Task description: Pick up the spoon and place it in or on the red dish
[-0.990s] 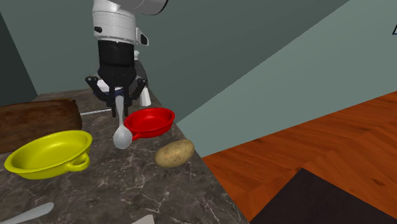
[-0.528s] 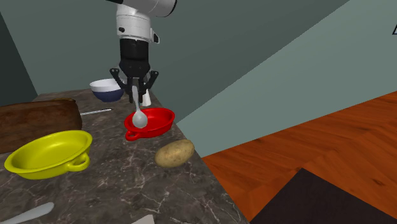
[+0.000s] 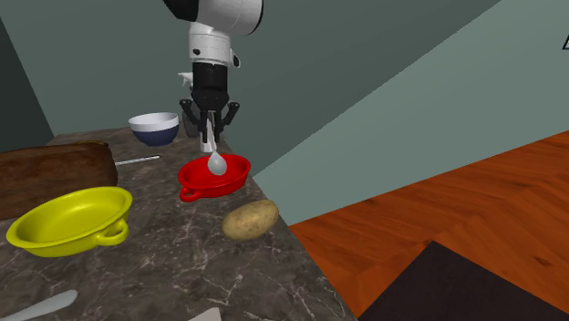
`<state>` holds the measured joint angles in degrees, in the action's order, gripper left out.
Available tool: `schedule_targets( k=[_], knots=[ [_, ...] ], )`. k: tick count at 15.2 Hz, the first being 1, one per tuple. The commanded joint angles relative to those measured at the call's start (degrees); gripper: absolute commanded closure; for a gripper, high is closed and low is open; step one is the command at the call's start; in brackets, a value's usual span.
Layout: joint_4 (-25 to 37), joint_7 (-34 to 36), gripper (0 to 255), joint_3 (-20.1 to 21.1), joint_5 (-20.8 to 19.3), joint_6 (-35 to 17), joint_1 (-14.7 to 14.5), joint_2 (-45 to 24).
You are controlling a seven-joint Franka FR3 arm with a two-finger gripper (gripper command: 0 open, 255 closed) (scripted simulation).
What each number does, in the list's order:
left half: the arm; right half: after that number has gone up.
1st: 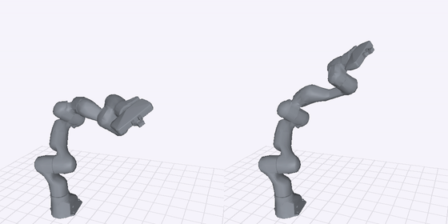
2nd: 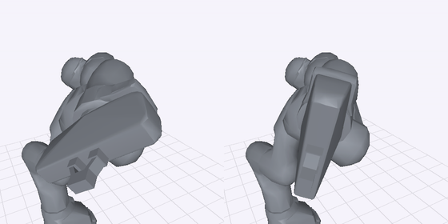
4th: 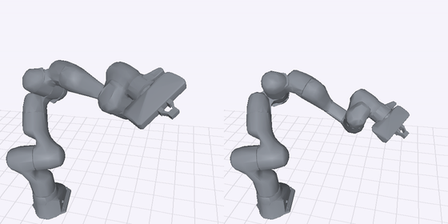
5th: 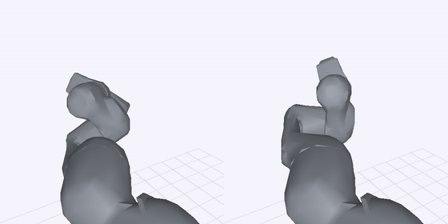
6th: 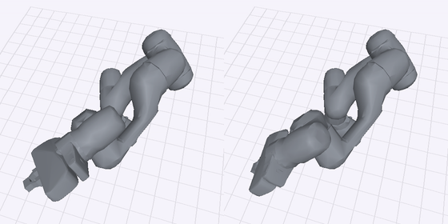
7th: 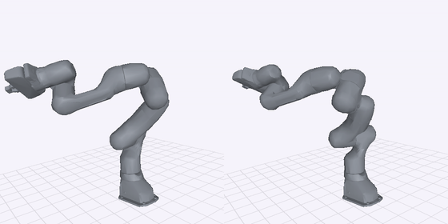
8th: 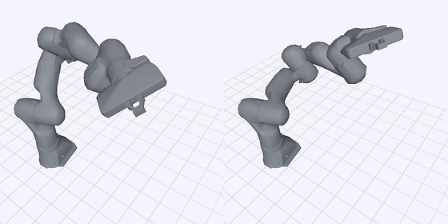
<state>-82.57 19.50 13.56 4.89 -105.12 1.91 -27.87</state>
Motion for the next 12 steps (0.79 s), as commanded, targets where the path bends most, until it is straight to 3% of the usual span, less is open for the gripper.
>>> schedule_targets(
  k=[1, 12],
  knots=[
    [-0.89, -0.2, 255, -0.05, -0.05, -1.35, -0.01, -0.45],
    [-4.86, -0.91, 255, -0.27, -0.26, -7.39, -0.11, -2.6]
  ],
)
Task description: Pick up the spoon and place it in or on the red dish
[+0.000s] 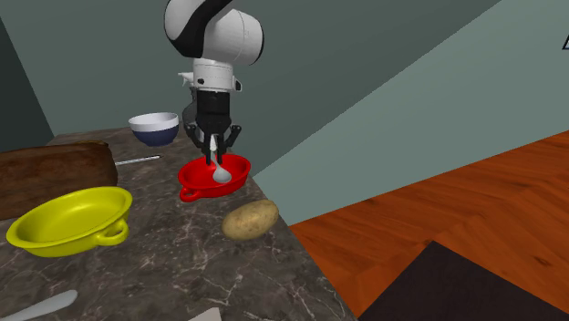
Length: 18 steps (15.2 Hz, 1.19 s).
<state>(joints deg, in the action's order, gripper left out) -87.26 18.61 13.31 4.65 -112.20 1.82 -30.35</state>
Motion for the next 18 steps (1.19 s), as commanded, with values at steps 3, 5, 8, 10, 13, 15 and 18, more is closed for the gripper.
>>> schedule_targets(
  k=[3, 5, 8, 10, 13, 15, 18],
  knots=[
    [-0.17, -0.02, 255, -0.01, -0.01, -0.31, -0.01, -0.13],
    [-0.17, -0.02, 255, -0.01, -0.01, -0.31, -0.01, -0.13],
    [-0.17, -0.02, 0, -0.01, -0.01, -0.3, -0.01, -0.12],
    [-0.17, -0.02, 0, -0.01, -0.01, -0.3, -0.01, -0.12],
    [1.1, -0.03, 0, -0.02, 0.02, 1.41, 0.15, 0.31],
    [3.96, -0.01, 0, -0.04, 0.05, 4.94, 0.43, 0.96],
    [5.21, 0.01, 0, -0.06, 0.05, 6.37, 0.53, 1.13]
  ],
)
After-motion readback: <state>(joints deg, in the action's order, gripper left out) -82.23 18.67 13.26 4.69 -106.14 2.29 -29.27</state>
